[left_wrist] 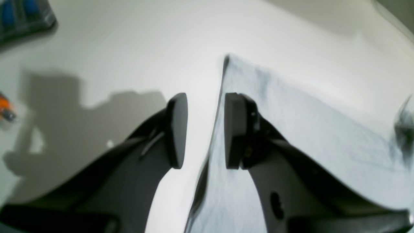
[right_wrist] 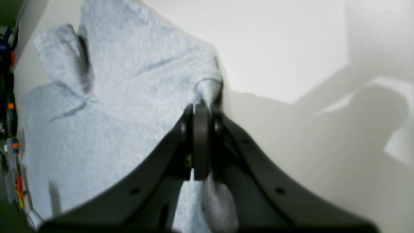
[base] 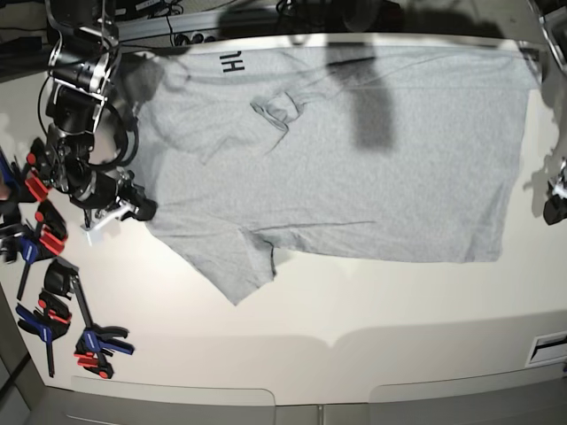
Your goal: Fold the T-shirt properly
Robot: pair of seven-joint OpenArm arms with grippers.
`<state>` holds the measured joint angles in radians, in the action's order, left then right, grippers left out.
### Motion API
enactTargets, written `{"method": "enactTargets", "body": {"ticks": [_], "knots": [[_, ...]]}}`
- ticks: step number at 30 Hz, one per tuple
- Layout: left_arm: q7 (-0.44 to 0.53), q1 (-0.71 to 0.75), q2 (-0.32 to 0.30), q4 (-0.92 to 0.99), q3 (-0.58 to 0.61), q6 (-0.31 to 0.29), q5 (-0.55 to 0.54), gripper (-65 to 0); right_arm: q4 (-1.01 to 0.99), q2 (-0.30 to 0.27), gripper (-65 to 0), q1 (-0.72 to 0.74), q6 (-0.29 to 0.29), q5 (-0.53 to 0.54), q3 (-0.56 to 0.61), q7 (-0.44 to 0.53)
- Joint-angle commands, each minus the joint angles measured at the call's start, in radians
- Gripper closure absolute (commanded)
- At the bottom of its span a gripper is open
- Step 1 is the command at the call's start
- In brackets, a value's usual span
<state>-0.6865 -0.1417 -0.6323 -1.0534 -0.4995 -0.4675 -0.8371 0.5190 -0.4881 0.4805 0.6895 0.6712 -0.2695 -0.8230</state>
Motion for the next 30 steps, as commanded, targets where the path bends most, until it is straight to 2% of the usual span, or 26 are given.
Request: {"method": "enactTargets", "body": {"ticks": [1,5,9,12,22,30], "knots": [[0.027,-0.069,-0.033,0.055,0.005,-0.008,-0.037,-17.7,0.014,-0.019,0.0,0.026,0.009,0.013,-0.003,0.014],[0.03,-0.275,-0.039,0.361,0.029,-0.042,-0.054,-17.9,0.014,-0.019,0.0,0.026,0.009,0.013,-0.003,0.014],[0.075,-0.392,-0.039,0.591,0.055,-0.042,-0.046,-29.0,0.014,-0.019,0.0,0.026,0.009,0.013,-0.003,0.009],[0.127,-0.42,-0.033,0.694,0.066,-0.041,-0.017,-30.6,0.014,-0.019,0.0,0.026,0.009,0.013,-0.003,0.007],[0.075,-0.424,0.037,0.749,0.069,-0.042,-0.018,-30.5,0.014,-0.019,0.0,0.026,0.009,0.013,-0.003,0.007],[0.079,-0.426,0.094,0.749,0.07,-0.042,0.002,-30.5,0.014,-0.019,0.0,0.026,0.009,0.013,-0.003,0.008]]}}
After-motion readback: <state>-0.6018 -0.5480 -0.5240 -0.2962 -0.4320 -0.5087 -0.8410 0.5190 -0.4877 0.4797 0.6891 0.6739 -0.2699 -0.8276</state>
